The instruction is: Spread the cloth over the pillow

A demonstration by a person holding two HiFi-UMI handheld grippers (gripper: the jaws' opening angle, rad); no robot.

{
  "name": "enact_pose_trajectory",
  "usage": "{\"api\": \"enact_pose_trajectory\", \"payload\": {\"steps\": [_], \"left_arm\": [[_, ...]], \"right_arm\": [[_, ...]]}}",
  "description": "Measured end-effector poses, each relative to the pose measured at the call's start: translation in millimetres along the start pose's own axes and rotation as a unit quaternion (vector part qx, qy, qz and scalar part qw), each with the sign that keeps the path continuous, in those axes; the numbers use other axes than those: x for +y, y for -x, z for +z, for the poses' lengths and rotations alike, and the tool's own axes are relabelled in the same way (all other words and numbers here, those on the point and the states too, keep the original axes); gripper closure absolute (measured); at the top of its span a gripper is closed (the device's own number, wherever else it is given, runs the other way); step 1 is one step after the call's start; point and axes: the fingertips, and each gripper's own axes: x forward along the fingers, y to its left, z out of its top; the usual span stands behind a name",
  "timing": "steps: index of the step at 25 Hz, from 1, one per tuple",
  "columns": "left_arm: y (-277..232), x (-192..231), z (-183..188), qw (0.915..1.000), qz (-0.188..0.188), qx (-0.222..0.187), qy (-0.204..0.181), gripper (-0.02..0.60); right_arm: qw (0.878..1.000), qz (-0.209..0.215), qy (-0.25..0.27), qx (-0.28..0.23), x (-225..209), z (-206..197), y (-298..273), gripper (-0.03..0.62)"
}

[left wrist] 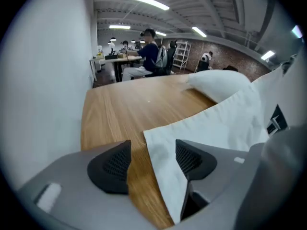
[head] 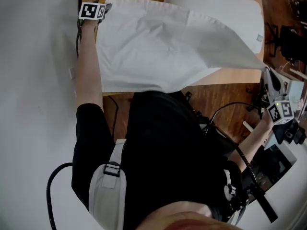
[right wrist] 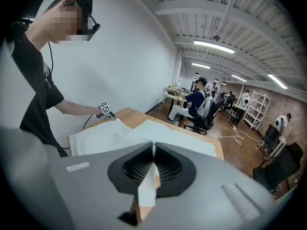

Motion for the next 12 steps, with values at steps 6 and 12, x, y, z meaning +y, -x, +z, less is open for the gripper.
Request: {"api": "enact_pose_trajectory", "payload": {"steps": [6,12], "left_arm": [[-27.9,-7.1,0.6,0.9996,-0.005,0.014,-0.023,0.506],[75.3,-1.3,26.4,0.9734,-0.049,-0.205,0.089,0.563]], "right_arm": [[1.0,-0.007,-0.005,0.003,12.6,-6.2,7.1,0.588],[0.999,-0.014,-0.009,-0.035,11.3,4.1,15.0,0.588]]}}
